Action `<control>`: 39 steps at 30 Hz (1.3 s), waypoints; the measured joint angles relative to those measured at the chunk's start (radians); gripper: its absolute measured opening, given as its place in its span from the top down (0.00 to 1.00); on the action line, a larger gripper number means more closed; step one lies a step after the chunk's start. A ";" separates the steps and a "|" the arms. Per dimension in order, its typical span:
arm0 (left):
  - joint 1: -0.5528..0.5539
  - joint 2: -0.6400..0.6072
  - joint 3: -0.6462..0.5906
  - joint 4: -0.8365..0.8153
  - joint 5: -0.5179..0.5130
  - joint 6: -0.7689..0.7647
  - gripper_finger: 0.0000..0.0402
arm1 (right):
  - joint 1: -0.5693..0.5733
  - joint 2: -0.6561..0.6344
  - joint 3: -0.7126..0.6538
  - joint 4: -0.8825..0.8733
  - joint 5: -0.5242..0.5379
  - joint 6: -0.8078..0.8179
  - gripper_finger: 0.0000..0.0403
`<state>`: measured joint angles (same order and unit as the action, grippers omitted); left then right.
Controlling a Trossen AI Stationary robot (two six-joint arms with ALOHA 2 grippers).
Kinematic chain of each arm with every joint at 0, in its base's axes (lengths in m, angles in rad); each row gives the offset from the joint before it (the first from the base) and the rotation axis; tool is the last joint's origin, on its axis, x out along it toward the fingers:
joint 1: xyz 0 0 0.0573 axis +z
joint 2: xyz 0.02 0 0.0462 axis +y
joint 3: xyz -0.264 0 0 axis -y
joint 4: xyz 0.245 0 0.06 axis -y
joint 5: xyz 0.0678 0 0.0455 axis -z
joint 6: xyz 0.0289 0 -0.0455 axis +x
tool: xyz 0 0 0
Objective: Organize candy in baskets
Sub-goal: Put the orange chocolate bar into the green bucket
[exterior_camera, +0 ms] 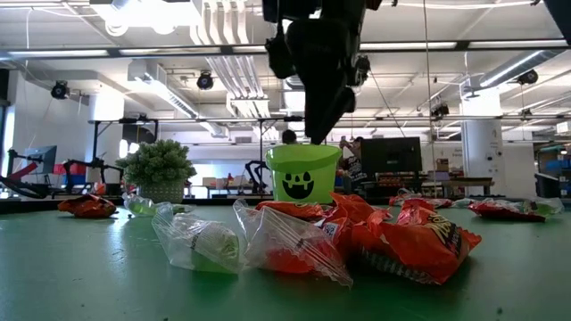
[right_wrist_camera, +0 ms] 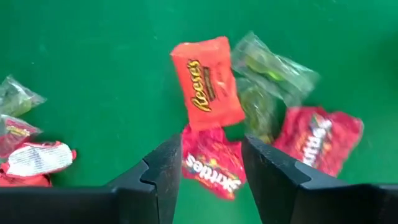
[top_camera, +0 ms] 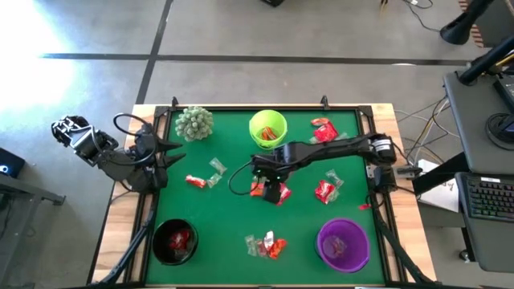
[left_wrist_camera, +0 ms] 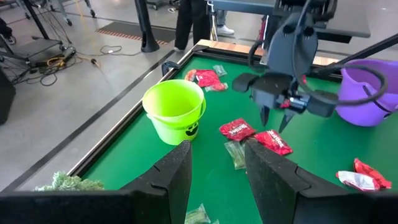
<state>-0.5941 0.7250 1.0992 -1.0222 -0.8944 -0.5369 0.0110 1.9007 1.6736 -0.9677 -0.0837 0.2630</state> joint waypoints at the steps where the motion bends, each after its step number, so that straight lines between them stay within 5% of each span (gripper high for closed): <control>1: 0.000 0.000 0.000 0.000 0.000 0.000 0.67 | 0.000 0.013 0.009 0.008 -0.002 -0.022 0.60; 13: 0.000 0.000 0.000 -0.003 0.023 0.000 0.67 | 0.004 0.179 0.090 0.024 0.006 -0.157 0.61; 30: 0.000 -0.002 0.000 -0.011 0.023 0.001 0.67 | 0.004 0.273 0.107 0.077 0.050 -0.124 0.61; 39: 0.000 -0.003 0.000 -0.014 0.023 0.001 0.67 | 0.002 0.277 0.107 0.075 -0.025 -0.023 0.87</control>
<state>-0.5941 0.7221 1.0992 -1.0357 -0.8711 -0.5358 0.0135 2.1780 1.7802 -0.8932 -0.1091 0.2402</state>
